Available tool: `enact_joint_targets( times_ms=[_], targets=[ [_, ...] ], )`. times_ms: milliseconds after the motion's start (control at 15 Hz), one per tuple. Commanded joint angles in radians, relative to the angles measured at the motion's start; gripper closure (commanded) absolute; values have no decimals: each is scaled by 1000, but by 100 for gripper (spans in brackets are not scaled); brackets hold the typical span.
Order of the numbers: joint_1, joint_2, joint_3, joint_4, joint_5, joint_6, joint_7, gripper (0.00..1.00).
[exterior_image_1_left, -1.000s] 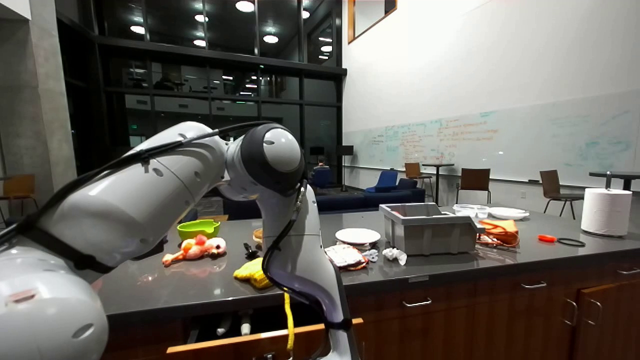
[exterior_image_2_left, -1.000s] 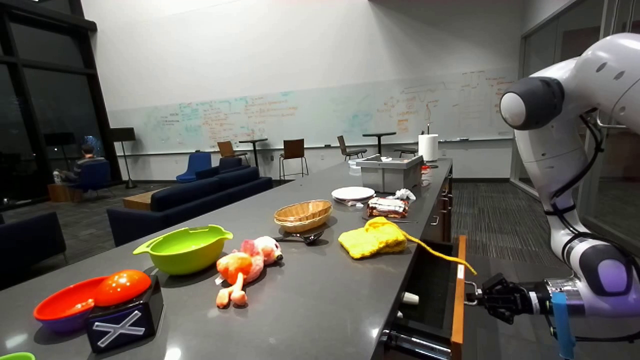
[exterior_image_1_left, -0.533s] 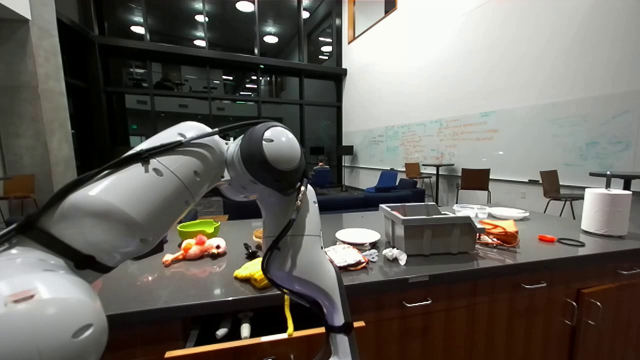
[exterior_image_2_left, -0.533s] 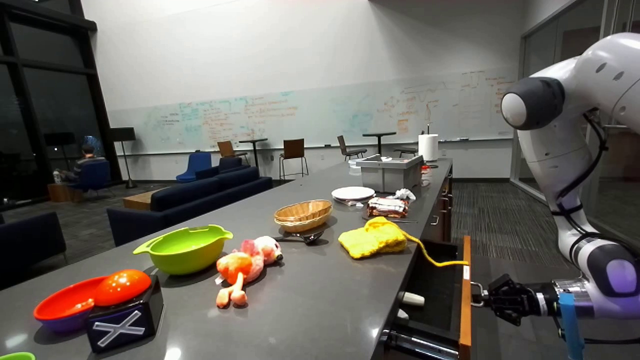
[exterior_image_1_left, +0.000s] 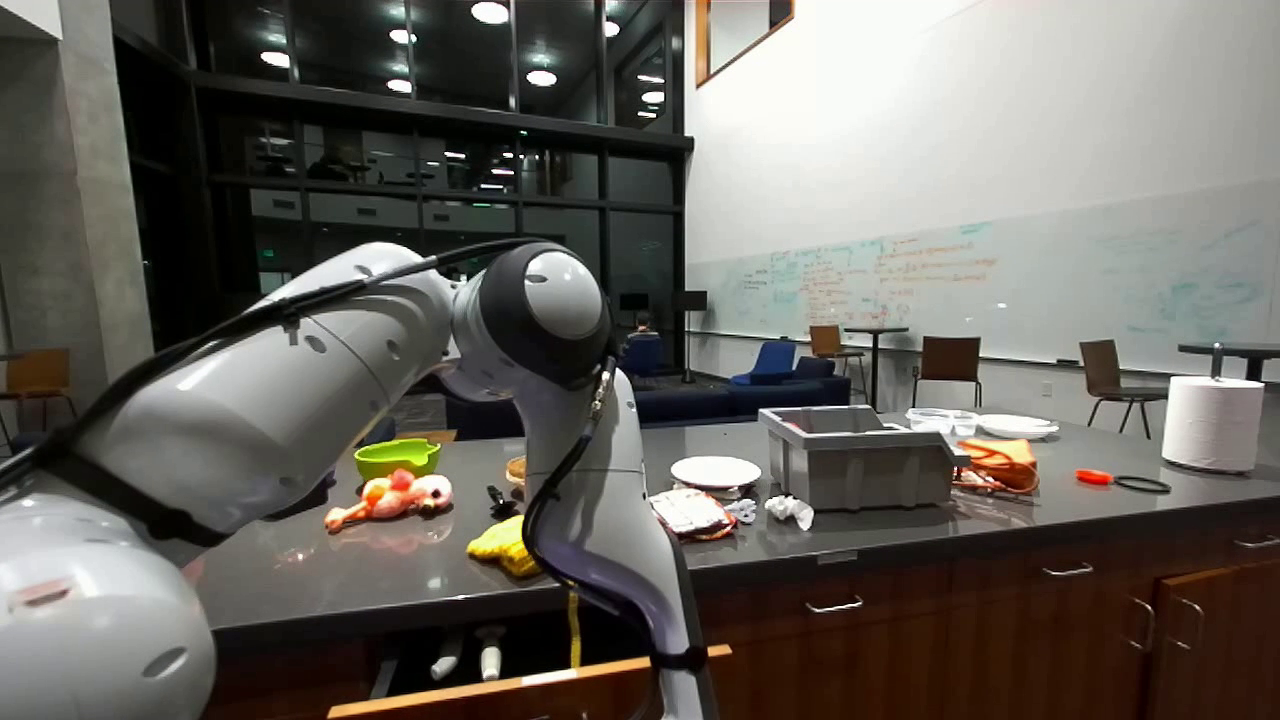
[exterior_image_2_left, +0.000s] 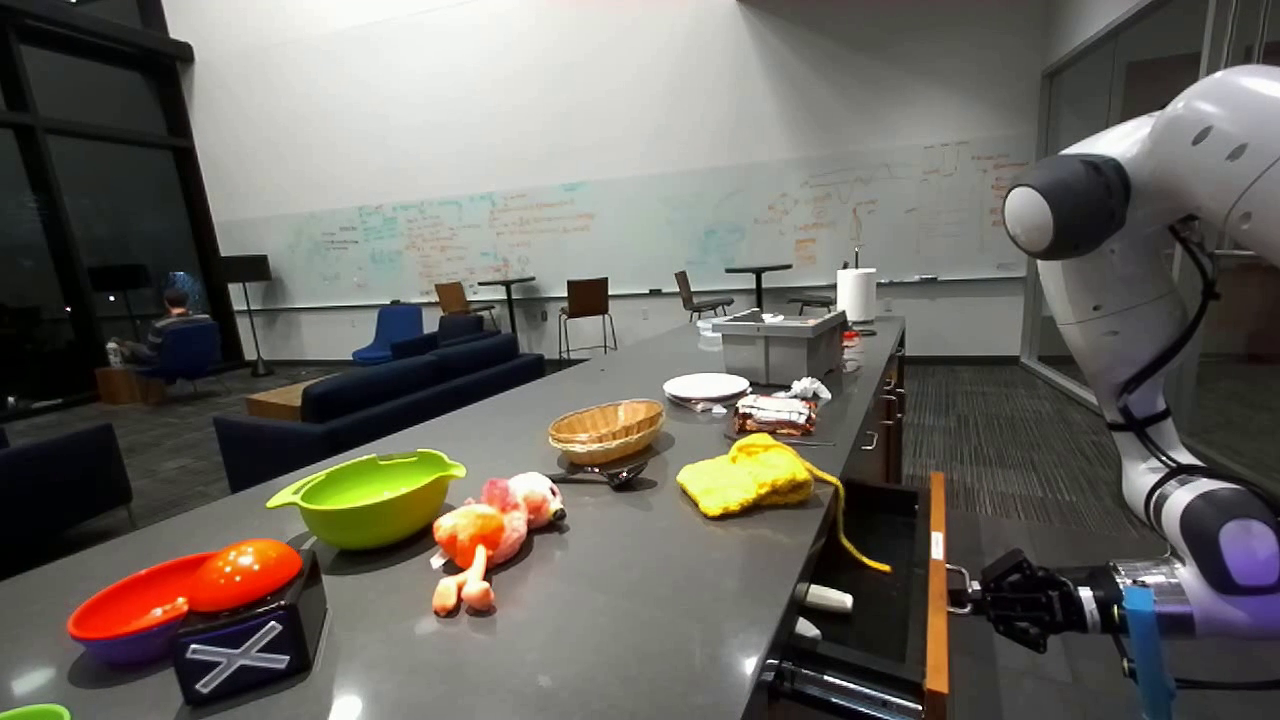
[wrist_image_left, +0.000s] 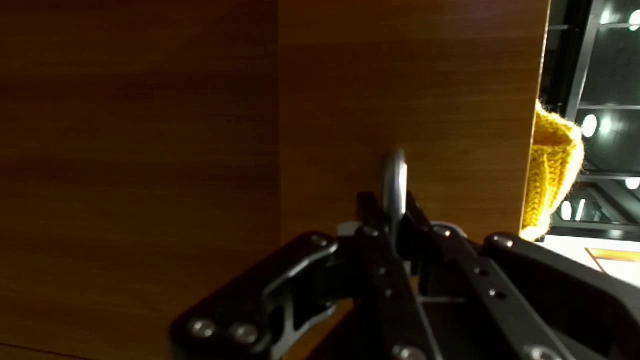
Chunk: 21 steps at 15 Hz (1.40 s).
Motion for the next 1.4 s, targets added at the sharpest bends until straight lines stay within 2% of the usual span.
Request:
enact_joint_targets(
  times_ms=[0,200,267,400,933,1067,1333],
  targets=[
    [-16,60,-19,41,37,106,0,97],
    [-13,56,-19,38,39,110,1,97],
    [-13,52,-19,33,43,110,-1,61],
    [-9,53,-16,35,44,121,-3,57],
    [7,17,-14,21,90,239,2,5],
    [18,9,-11,17,109,275,2,0],
    [22,-12,-6,14,120,307,1,0]
  ],
)
